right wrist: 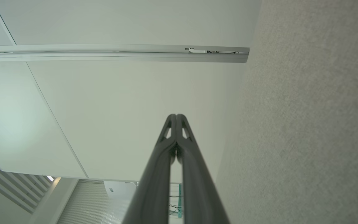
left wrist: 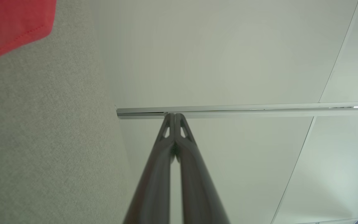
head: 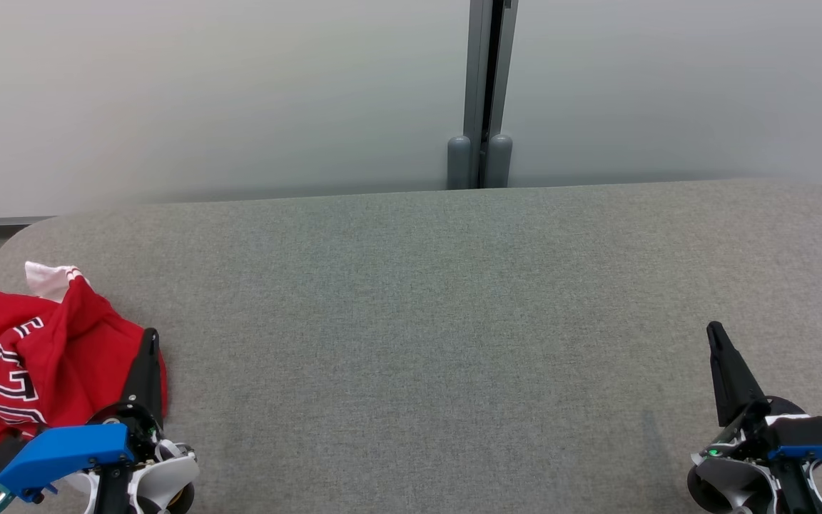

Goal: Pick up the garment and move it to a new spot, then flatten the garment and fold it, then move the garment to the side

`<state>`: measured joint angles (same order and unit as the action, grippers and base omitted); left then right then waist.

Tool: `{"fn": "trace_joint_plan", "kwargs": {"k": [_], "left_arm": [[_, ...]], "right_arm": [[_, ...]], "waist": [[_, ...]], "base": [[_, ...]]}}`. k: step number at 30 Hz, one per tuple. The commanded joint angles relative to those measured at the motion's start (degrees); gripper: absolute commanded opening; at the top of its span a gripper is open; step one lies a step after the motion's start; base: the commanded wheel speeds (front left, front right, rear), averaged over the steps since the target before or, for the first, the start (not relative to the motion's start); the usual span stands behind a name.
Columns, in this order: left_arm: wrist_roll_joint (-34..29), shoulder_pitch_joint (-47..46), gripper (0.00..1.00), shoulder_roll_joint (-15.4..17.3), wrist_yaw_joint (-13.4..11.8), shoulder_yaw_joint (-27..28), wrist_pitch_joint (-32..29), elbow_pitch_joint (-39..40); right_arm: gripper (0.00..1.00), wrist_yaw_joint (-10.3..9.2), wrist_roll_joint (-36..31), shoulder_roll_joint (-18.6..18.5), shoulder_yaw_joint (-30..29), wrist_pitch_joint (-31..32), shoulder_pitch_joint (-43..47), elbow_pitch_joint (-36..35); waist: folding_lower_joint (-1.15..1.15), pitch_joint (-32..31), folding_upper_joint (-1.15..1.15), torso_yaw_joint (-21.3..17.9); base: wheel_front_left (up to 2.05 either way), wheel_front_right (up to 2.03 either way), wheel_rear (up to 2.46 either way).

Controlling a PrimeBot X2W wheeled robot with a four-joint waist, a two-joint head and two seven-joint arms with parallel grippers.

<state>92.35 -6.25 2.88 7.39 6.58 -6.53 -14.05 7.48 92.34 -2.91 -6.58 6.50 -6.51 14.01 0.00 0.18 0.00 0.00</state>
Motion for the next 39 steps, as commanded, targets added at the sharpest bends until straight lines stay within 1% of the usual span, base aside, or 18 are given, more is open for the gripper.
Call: {"fn": "trace_joint_plan", "kwargs": {"k": [1, 24, 25, 28, 32, 39], "left_arm": [[0.13, 0.15, 0.00, -0.01, 0.26, 0.09, -0.21, 0.24], [0.14, 0.15, 0.00, -0.01, 0.26, 0.09, -0.21, 0.24], [-0.03, 0.06, 1.00, -0.01, -0.01, -0.01, 0.05, -0.18], [-0.65, 0.07, 1.00, -0.02, -0.01, -0.33, 0.63, -0.72], [-3.42, -0.72, 1.00, 0.40, 0.00, -1.87, 1.91, -1.54], [-12.12, -2.05, 1.00, 0.47, -0.25, -2.34, 3.86, -2.49]], "right_arm": [[0.00, 0.02, 0.15, 0.09, -0.09, 0.27, 0.68, -0.21], [0.00, 0.02, 0.16, 0.09, -0.08, 0.26, 0.68, -0.21], [1.00, 0.01, -0.02, 0.01, 0.04, -0.03, 0.00, 0.15], [1.00, -0.01, -0.41, -0.12, 0.16, -0.29, -0.11, 0.36], [1.00, -0.01, -2.00, -0.86, 1.01, -1.53, -0.48, 0.28], [1.00, 0.00, -7.31, -2.52, 2.92, -3.82, -1.89, 1.53]], "waist": [[0.00, 0.00, 0.00, 0.00], [0.00, 0.00, 0.00, 0.00], [0.00, 0.00, 0.00, 0.00], [0.00, 0.04, 0.00, 0.00], [0.00, 0.12, 0.00, 0.02], [0.00, 0.37, 0.00, 0.03]], "base": [[0.00, 0.00, 0.00], [0.00, 0.00, 0.00], [0.00, 0.00, 0.00], [0.00, 0.00, 0.00], [0.00, 0.00, 0.00], [0.00, 0.00, 0.00]]}}
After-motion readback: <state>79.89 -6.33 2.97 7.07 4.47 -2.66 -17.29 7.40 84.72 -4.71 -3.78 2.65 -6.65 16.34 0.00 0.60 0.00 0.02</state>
